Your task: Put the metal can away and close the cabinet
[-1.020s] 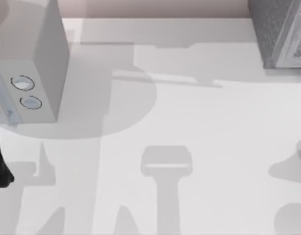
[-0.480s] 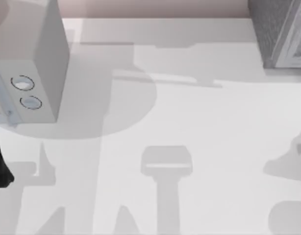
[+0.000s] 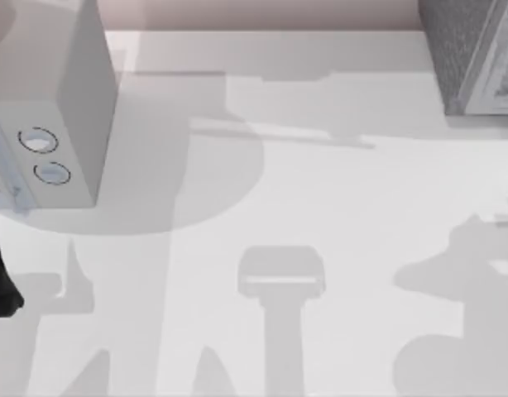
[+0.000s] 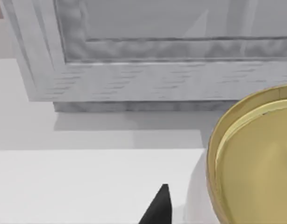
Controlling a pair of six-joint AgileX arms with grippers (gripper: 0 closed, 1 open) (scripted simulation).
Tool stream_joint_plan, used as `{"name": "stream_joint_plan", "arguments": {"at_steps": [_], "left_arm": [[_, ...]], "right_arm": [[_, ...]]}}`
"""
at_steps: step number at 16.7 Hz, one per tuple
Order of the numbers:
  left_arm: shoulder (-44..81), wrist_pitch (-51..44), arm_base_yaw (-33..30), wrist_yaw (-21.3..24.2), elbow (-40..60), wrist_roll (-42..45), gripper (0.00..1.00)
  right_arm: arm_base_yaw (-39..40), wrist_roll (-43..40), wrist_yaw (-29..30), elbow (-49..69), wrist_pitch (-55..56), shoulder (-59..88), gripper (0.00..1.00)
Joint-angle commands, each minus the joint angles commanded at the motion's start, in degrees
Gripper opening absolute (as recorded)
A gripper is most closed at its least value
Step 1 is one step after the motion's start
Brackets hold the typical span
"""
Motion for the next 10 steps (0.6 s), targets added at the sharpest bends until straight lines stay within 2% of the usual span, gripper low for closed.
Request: {"name": "stream_joint_plan", "arguments": {"at_steps": [5,10], "left_arm": [[0.00,0.00,0.00,0.00,0.00,0.00,1.00],[0.00,0.00,0.00,0.00,0.00,0.00,1.00]], "right_arm": [[0.01,-0.12,-0.07,3.44,-19.95,-16.37,0.00],[-0.01,-0.22,-0.10,4.95,-25.86,-22.21,0.00]]}}
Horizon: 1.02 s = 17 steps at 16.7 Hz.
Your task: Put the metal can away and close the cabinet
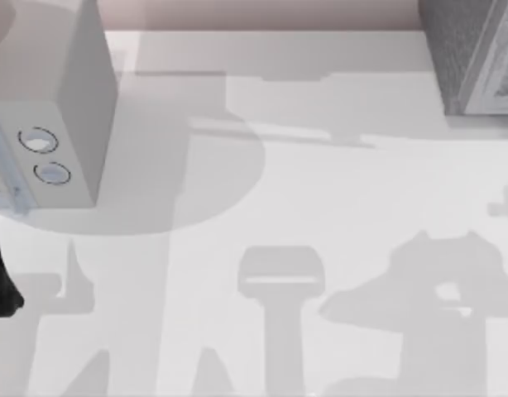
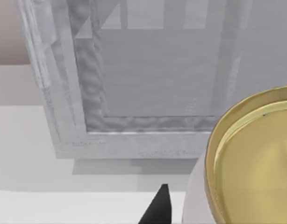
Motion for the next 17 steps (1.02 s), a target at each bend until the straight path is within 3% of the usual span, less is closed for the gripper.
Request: {"name": "stream_joint_plan", "arguments": {"at_steps": [8,17], "left_arm": [[0.00,0.00,0.00,0.00,0.00,0.00,1.00],[0.00,0.00,0.00,0.00,0.00,0.00,1.00]], "right_arm": [[0.99,0.31,0.91,-1.86,-1.51,-5.79,0.00],[7.26,1.87,6.33,-15.21,-14.37,-38.90,0.00]]}}
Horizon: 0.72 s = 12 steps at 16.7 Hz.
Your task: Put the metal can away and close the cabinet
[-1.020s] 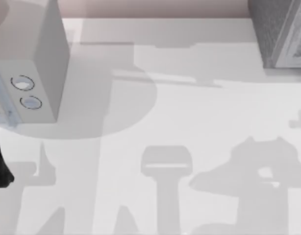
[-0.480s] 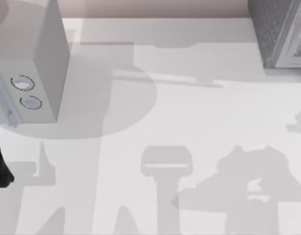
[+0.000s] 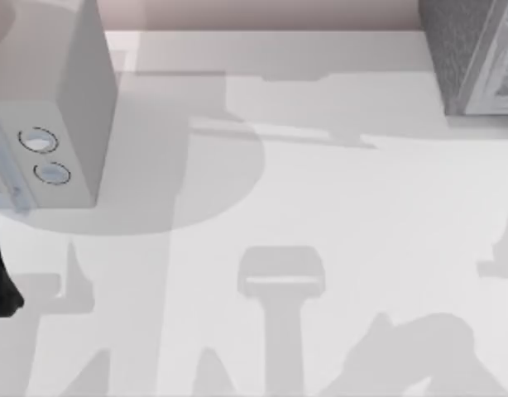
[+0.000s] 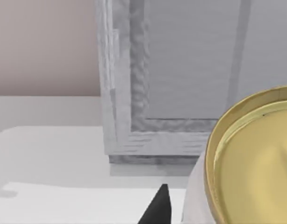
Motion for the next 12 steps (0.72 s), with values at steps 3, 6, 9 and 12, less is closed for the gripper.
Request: {"name": "stream_joint_plan", "arguments": {"at_steps": [3,6,9,12], "left_arm": [[0.00,0.00,0.00,0.00,0.00,0.00,1.00],[0.00,0.00,0.00,0.00,0.00,0.00,1.00],[0.00,0.00,0.00,0.00,0.00,0.00,1.00],[0.00,0.00,0.00,0.00,0.00,0.00,1.00]], "right_arm": [[2.38,0.50,2.10,-5.05,-4.86,-13.02,0.00],[4.32,0.78,3.85,-8.63,-8.29,-22.96,0.00],[5.40,0.86,4.80,-10.30,-9.88,-27.81,0.00],[5.49,0.86,4.88,-10.43,-10.00,-28.17,0.00]]}}
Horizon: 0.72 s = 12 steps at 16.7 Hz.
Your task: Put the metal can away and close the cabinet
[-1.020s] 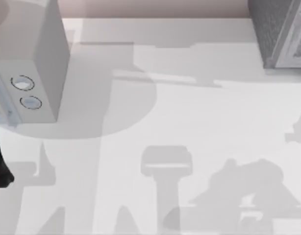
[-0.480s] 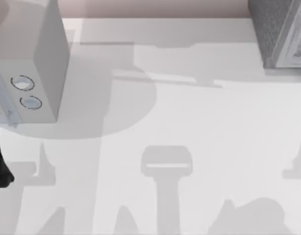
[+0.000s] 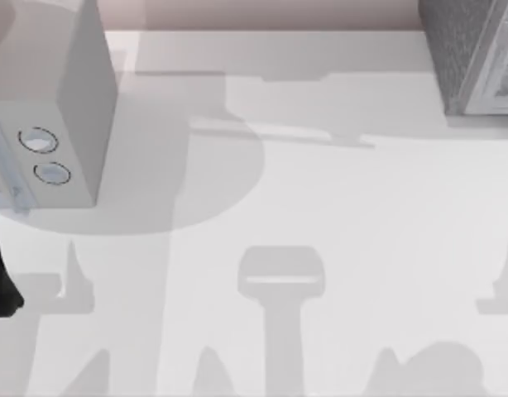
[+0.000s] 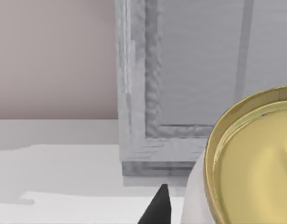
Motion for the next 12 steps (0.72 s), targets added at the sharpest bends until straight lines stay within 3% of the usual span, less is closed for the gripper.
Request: {"name": "stream_joint_plan", "arguments": {"at_steps": [6,12], "left_arm": [[0.00,0.00,0.00,0.00,0.00,0.00,1.00],[0.00,0.00,0.00,0.00,0.00,0.00,1.00]], "right_arm": [[0.28,0.10,0.50,3.84,-0.83,3.64,0.00],[2.99,0.35,3.32,27.06,-6.60,22.40,0.00]]}}
